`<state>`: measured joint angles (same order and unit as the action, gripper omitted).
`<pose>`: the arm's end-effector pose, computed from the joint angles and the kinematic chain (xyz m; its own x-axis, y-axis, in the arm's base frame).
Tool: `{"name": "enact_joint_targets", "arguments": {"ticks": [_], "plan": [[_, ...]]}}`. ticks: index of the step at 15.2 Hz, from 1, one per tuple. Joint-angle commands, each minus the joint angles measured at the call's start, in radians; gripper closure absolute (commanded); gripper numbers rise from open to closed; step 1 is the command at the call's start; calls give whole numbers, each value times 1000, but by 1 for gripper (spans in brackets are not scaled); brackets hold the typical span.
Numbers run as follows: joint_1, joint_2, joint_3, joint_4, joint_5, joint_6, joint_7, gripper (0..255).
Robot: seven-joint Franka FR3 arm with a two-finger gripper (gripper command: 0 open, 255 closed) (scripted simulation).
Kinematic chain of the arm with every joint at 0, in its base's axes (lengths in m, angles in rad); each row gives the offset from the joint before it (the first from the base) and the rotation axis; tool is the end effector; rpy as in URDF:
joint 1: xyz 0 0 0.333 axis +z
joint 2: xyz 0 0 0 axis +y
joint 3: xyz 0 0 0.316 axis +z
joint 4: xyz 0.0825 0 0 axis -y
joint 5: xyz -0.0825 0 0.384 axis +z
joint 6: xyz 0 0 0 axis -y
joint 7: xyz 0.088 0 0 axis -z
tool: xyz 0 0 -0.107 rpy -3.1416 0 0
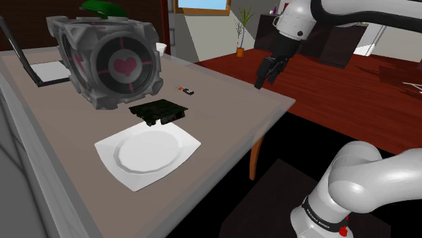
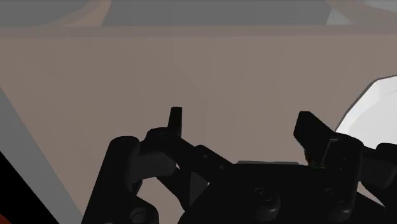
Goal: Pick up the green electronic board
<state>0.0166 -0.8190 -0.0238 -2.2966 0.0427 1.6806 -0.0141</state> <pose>0.3080 -0.0011 0.6400 0.9793 0.0062 0.2021 0.0181 -0.9982 -0.0570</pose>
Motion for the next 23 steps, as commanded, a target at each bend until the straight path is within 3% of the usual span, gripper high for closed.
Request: {"name": "enact_joint_targets", "arguments": {"ticks": [1, 8, 14, 22, 23], "plan": [[0, 0, 0, 0, 0, 0, 0, 0], [74, 219, -91, 22, 286, 95, 36, 0], [155, 414, -166, 63, 579, 152, 8, 0], [244, 693, -231, 170, 1030, 126, -73, 0], [244, 701, -231, 174, 1043, 123, -75, 0]]}}
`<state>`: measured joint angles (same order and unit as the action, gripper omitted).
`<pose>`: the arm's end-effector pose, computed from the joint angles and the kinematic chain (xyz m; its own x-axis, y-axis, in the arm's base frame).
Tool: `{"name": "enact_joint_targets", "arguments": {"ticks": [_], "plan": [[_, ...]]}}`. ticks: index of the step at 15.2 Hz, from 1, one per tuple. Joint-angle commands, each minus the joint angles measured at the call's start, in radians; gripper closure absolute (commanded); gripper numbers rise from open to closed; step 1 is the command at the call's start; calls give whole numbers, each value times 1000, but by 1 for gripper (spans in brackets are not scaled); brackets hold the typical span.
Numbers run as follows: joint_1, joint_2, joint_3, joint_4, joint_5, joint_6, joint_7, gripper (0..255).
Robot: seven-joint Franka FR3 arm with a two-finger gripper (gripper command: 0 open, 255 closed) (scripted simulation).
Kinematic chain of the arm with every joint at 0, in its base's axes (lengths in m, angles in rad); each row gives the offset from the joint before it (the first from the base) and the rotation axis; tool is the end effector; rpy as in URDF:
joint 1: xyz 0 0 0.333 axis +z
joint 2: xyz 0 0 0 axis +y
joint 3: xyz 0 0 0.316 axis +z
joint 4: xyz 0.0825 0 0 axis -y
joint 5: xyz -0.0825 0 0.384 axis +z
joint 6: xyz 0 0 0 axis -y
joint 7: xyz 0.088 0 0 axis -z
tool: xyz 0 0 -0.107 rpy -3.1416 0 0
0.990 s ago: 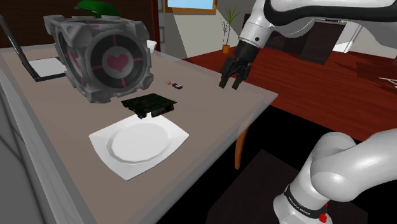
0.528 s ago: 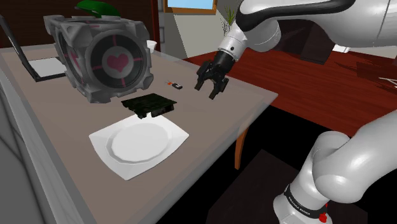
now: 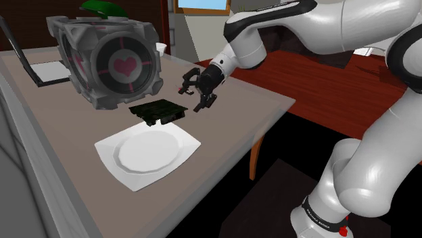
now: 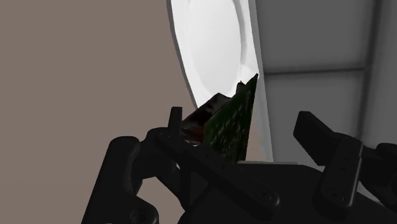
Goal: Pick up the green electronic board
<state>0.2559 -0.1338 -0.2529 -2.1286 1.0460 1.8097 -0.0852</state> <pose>0.5077 0.0693 0.4910 0.9611 -0.1488 -0.2328 -0.2761 -0.4908 -0.8264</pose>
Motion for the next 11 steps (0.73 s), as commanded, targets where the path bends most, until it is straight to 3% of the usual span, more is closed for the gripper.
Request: {"name": "enact_joint_targets", "arguments": {"ticks": [1, 9, 10, 11], "plan": [[5, 20, -1, -1, 43, -1, -14, 0], [6, 54, -2, -43, 68, 29, -84, 0], [6, 54, -2, -42, 68, 29, -85, 255], [6, 55, -3, -41, 68, 28, -85, 255]]}}
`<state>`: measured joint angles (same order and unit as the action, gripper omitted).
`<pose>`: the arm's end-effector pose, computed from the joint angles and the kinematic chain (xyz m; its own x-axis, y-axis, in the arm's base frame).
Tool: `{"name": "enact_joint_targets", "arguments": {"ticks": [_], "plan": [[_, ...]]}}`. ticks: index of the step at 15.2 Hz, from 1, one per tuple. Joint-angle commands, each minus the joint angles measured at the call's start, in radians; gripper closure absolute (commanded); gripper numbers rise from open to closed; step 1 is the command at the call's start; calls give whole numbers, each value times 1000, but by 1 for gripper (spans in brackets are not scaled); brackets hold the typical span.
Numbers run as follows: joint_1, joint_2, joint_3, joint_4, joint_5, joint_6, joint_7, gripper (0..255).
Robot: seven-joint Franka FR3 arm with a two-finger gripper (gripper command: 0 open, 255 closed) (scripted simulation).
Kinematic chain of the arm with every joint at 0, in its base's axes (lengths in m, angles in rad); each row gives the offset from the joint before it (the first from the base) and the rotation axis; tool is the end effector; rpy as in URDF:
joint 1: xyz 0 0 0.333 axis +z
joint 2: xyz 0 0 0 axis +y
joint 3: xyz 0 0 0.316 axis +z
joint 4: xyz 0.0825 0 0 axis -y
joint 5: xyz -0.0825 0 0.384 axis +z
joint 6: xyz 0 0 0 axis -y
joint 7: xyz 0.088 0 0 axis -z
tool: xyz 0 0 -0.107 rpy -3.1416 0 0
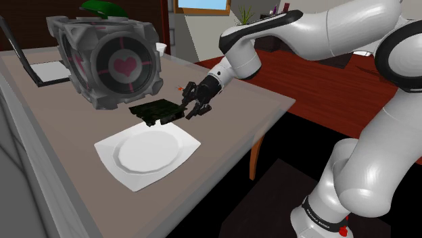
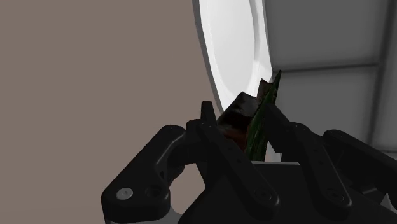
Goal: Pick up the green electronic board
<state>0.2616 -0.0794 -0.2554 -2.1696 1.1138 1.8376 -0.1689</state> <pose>0.5119 0.0731 0.4489 0.9577 -0.1475 -0.2471 -0.2875 -0.4600 -0.8401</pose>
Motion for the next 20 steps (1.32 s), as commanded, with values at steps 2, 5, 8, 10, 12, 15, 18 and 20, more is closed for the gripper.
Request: {"name": "enact_joint_targets", "arguments": {"ticks": [2, 5, 8, 10, 12, 15, 18, 20], "plan": [[0, 1, 0, 0, 0, 0, -1, 255], [0, 1, 0, 1, 0, 0, -1, 255], [1, -1, 1, -2, 1, 1, -1, 255], [0, -12, 1, 10, -8, -7, 21, 255], [0, -22, 1, 23, -15, -17, 42, 255], [-1, -36, 1, 43, -26, -31, 74, 255], [-2, -49, 2, 65, -36, -46, 105, 255], [-3, -56, 2, 81, -42, -56, 126, 255]]}}
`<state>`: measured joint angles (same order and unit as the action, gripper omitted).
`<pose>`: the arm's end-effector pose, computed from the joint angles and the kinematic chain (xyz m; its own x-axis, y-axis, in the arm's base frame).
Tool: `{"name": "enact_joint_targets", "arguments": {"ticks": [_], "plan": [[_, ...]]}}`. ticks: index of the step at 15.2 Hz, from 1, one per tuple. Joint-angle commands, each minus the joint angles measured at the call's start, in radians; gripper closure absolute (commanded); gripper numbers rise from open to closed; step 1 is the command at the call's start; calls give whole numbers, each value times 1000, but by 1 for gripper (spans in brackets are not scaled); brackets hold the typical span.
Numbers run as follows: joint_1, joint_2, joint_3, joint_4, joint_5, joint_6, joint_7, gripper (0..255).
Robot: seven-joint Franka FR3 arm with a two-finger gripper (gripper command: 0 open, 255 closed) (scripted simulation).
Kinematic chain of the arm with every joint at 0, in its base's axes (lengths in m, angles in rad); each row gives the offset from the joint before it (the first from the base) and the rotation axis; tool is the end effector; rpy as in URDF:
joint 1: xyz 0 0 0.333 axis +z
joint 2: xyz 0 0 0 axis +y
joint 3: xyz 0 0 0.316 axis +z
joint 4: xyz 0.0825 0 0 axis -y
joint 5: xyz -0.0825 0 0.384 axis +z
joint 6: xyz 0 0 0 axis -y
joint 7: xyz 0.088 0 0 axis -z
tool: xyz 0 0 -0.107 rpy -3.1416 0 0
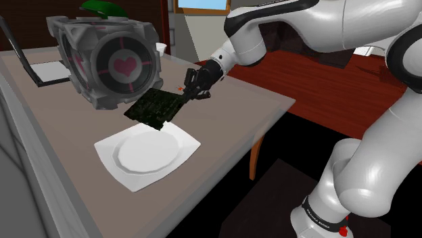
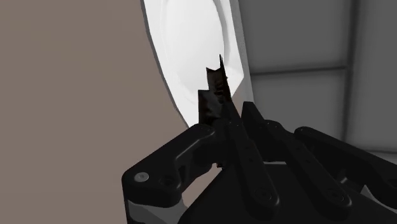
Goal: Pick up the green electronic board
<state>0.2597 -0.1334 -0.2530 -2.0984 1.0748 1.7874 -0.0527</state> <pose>0.5110 0.0741 0.5067 0.9578 -0.1471 -0.2468 -0.2872 -0.4601 -0.8402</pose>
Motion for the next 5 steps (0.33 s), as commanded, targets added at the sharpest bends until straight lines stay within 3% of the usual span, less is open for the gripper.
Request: {"name": "enact_joint_targets", "arguments": {"ticks": [1, 5], "plan": [[-1, -5, -1, 18, -6, -11, 20, 255], [-1, -12, -1, 36, -12, -23, 42, 255]]}}
